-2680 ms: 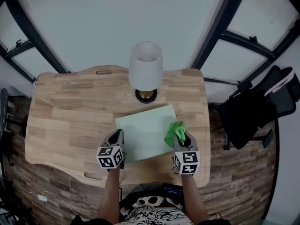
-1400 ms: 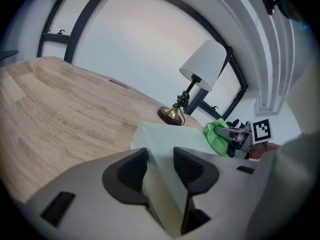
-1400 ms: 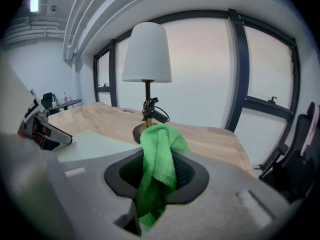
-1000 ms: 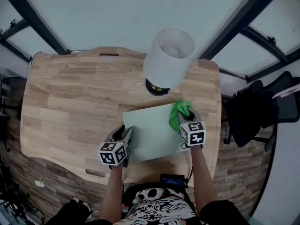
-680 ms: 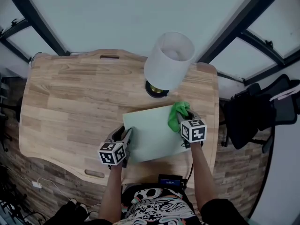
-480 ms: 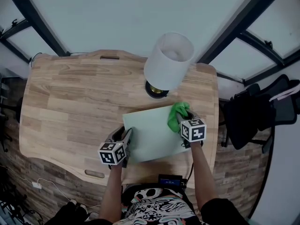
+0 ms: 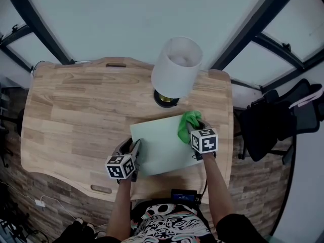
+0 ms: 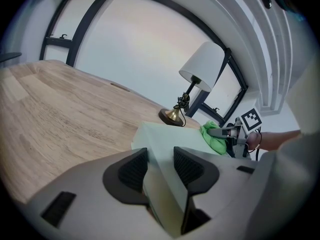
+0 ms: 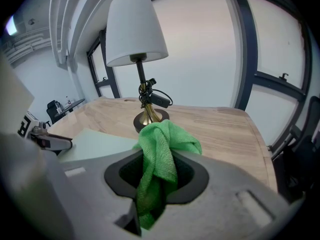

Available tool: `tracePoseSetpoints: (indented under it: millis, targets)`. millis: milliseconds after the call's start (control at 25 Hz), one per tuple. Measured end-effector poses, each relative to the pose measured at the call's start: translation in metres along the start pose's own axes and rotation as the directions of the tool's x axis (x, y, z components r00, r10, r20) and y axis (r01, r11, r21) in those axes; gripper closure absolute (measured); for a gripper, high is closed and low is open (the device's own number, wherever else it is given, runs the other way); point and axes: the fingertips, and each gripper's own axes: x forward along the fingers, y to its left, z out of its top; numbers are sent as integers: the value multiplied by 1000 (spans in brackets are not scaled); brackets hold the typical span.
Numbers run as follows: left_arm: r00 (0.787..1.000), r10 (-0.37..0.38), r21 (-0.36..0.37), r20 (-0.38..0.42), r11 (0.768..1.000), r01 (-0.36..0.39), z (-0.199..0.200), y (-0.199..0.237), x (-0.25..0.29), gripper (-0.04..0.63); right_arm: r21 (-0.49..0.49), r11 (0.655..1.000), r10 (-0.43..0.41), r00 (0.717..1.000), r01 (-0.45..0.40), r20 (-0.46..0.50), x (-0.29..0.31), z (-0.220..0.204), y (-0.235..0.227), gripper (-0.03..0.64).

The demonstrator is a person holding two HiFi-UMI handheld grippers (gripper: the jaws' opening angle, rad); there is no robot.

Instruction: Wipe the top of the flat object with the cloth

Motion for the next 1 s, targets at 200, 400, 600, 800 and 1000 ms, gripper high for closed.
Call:
tracePoseSetpoints:
  millis: [200,400,600,800,1000]
  targets:
    - [1000,3,-1,2,1000,-3,-2,-1,0,431,-34,999,-11,1000,10,-12,-2,-2,3,526]
    - [1000,4,2,6,1000,-4,-1,0,0,431,-47,999,-9,1000,9,-16,-1,-2,7,526]
    - [1000,2,1,7,1000,-2,-1,-1,0,431,-52,999,-5,1000,3,-25,0,-3,10,526]
    - [1000,-3,2,6,1000,3,-1,-1,0,431,-58,998,10,999,-12,-35,1,-3,18,526]
    - [1000,-3,-2,4,1000,3,-1,0,1,431,-68,997,23,999,-25,-33,4,-2,27,526]
